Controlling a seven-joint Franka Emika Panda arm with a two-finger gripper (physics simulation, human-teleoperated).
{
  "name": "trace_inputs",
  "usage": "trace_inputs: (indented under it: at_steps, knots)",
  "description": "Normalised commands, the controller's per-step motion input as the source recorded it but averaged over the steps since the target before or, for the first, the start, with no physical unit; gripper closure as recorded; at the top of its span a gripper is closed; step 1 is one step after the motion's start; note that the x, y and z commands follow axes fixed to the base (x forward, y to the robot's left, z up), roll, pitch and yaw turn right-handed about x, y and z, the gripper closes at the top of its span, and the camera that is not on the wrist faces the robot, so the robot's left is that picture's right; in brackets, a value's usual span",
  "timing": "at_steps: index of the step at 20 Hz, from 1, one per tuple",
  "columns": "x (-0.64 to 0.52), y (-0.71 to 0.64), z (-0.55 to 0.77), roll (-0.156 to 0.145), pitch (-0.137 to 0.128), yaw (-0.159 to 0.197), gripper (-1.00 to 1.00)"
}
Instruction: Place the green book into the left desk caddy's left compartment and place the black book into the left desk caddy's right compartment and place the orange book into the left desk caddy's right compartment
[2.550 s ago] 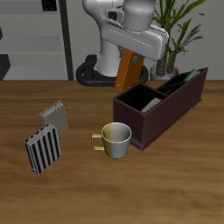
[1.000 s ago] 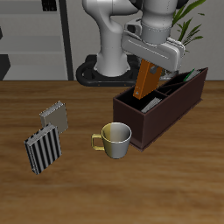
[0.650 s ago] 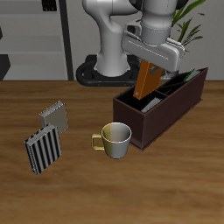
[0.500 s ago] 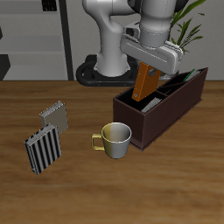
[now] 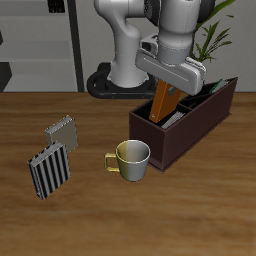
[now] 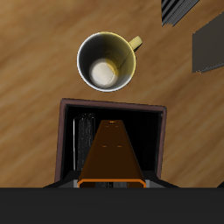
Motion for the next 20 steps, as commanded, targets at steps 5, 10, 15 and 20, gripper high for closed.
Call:
trace_inputs:
  at_steps: [5, 10, 15, 20]
  knots:
    - [-0.03, 0.03, -0.15, 0.025, 0.015, 0.003, 1.00]
    - [-0.04, -0.04, -0.04, -0.001, -0.001, -0.012, 1.00]
    - [0.08, -0.05, -0.15, 0.015, 0.045, -0.011, 1.00]
    - [0.08, -0.09, -0.09, 0.015, 0.057, -0.040, -1.00]
